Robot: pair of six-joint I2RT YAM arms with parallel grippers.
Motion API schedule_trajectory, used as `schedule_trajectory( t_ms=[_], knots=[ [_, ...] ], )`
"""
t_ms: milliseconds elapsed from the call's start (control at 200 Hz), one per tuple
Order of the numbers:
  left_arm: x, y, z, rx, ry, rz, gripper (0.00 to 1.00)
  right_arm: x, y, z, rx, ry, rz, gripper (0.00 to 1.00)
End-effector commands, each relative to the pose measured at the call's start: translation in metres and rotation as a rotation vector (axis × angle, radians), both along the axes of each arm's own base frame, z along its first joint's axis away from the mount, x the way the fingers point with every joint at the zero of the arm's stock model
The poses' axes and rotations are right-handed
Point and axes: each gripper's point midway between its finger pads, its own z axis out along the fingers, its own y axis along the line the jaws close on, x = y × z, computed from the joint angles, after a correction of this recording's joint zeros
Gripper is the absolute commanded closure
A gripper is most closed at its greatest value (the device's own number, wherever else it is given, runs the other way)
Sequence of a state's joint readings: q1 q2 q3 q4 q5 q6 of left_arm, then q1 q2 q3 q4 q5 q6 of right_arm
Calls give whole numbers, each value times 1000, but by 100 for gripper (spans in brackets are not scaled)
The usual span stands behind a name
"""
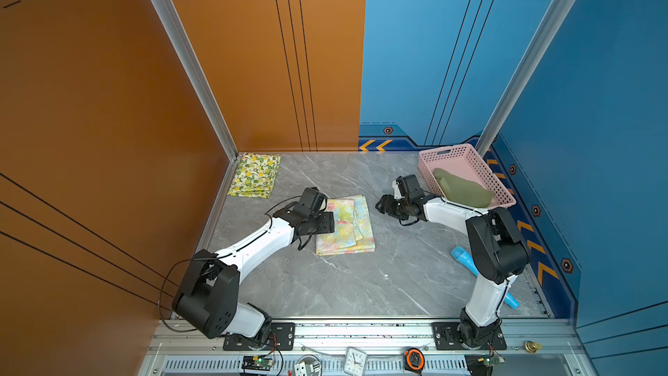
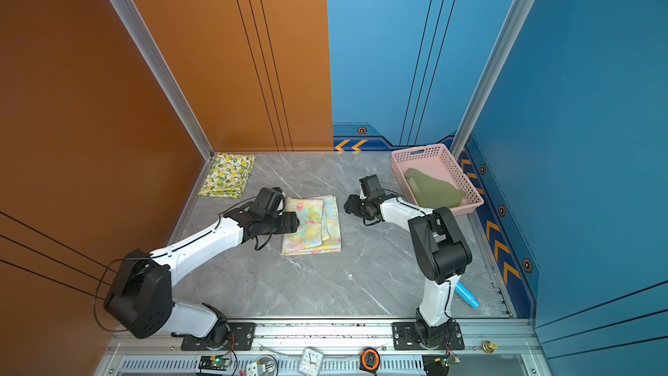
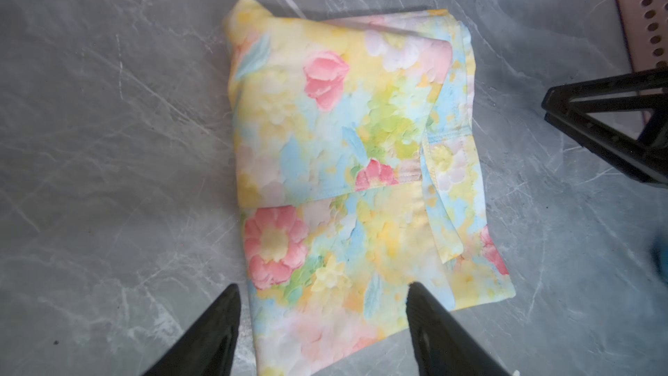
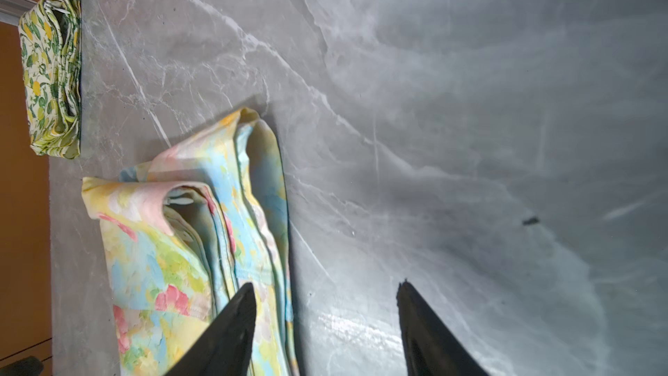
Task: Fold and stack skirts
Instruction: Smooth out the skirt at the center of the table.
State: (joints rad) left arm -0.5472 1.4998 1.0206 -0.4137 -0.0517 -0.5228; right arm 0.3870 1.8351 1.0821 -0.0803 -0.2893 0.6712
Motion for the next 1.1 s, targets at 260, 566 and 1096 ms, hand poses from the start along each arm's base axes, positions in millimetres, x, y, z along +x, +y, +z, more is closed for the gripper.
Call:
schedule_trajectory(
  t_ms=[260, 566, 1096],
  knots=[
    [-4, -57, -35, 389, 95, -59, 27, -23, 5, -2, 190, 21, -105, 50],
    [9, -74, -52, 515, 100, -35, 31, -43, 13, -10, 223, 22, -96, 52],
    [30, -82, -73, 470, 140, 36, 54, -54, 22, -18, 213, 26, -86, 52]
  ],
)
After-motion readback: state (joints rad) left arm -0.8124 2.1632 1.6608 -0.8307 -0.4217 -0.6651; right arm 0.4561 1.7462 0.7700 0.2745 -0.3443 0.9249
